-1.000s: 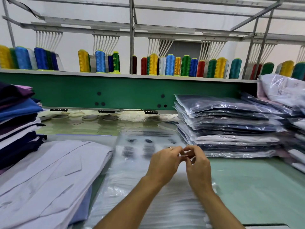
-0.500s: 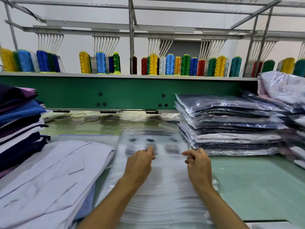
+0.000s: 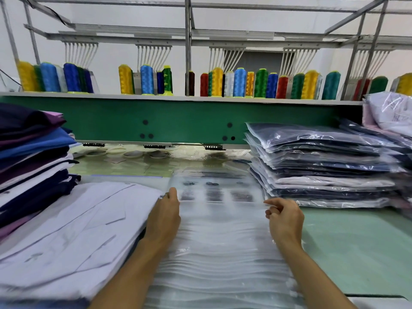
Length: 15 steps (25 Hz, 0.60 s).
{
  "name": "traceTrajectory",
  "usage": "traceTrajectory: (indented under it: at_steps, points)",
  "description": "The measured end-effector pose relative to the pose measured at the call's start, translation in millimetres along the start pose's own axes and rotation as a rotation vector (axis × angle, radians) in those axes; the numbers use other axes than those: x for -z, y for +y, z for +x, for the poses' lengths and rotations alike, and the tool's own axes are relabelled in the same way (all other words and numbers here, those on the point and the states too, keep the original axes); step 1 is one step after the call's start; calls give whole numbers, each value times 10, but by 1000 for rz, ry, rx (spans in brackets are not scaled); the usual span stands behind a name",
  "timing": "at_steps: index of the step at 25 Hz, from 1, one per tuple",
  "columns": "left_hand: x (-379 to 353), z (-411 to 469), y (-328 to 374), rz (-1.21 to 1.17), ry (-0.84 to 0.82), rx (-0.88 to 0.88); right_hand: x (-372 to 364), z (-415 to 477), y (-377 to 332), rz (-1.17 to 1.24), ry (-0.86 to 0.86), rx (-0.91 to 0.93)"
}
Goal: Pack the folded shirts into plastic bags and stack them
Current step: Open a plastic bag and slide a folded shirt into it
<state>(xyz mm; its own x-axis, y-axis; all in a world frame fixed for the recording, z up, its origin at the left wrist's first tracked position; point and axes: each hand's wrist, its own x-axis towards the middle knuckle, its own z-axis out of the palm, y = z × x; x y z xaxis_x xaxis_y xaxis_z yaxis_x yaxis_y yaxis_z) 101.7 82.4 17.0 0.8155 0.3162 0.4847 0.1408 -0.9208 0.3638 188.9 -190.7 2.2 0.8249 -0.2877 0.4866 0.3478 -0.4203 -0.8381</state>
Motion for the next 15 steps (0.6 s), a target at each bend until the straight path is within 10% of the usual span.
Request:
traceTrajectory:
  at_steps: [8, 15]
  points:
    - [29, 33, -20, -79, 168, 92, -11, 71, 56, 174, 85, -126]
    - [-38, 20, -19, -50, 131, -269, 30, 69, 21, 212, 53, -105]
